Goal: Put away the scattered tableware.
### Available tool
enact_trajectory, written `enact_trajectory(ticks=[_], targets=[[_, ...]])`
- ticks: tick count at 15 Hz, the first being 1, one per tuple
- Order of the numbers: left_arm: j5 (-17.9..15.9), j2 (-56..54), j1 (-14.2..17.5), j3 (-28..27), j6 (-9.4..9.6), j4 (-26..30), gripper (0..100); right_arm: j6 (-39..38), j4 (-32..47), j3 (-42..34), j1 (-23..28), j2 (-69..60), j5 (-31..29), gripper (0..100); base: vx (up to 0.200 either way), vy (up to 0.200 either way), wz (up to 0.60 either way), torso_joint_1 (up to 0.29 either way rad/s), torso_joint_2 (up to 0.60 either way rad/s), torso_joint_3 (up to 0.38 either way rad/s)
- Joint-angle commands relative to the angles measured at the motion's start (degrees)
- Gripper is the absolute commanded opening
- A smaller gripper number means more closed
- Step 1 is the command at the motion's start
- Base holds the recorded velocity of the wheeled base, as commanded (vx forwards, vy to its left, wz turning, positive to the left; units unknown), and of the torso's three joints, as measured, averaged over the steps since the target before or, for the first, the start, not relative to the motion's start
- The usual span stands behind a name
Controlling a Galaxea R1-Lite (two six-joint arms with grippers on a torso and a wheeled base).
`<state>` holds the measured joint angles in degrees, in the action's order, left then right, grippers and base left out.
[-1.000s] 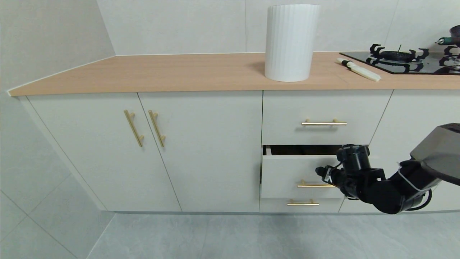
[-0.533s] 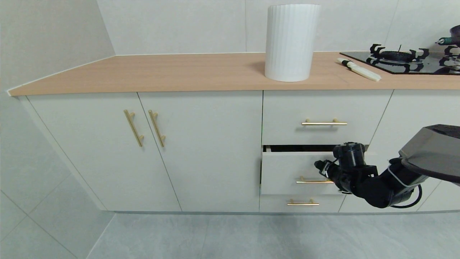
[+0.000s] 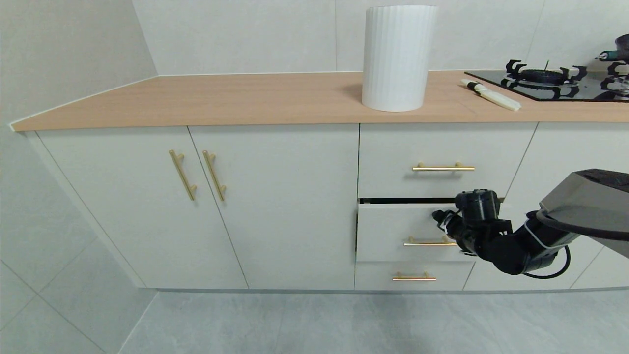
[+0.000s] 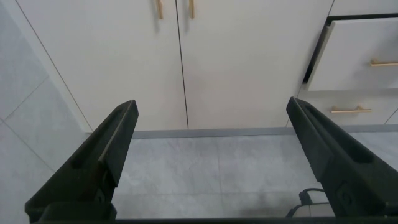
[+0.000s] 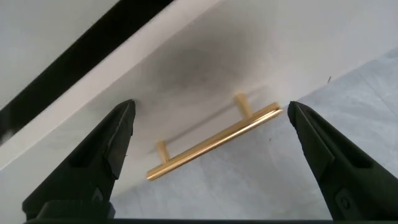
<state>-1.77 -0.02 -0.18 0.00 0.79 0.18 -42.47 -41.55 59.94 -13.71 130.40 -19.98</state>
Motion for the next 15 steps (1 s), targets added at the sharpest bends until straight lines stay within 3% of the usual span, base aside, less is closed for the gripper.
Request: enact_trajectory(ticks=[1, 15], targets=[[0.0, 0.0, 0.0, 0.0, 0.0, 0.0, 100, -0.2, 0.0, 1.1, 0.0, 0.9, -0.3, 100, 0.0, 0.0, 0.0, 0.0, 0.0, 0.0], [0.0, 0.0, 0.0, 0.0, 0.0, 0.0, 100, -1.6, 0.3, 8.3, 2.6, 5.7, -6.5, 100, 0.0, 0.0, 0.0, 0.0, 0.0, 0.0]])
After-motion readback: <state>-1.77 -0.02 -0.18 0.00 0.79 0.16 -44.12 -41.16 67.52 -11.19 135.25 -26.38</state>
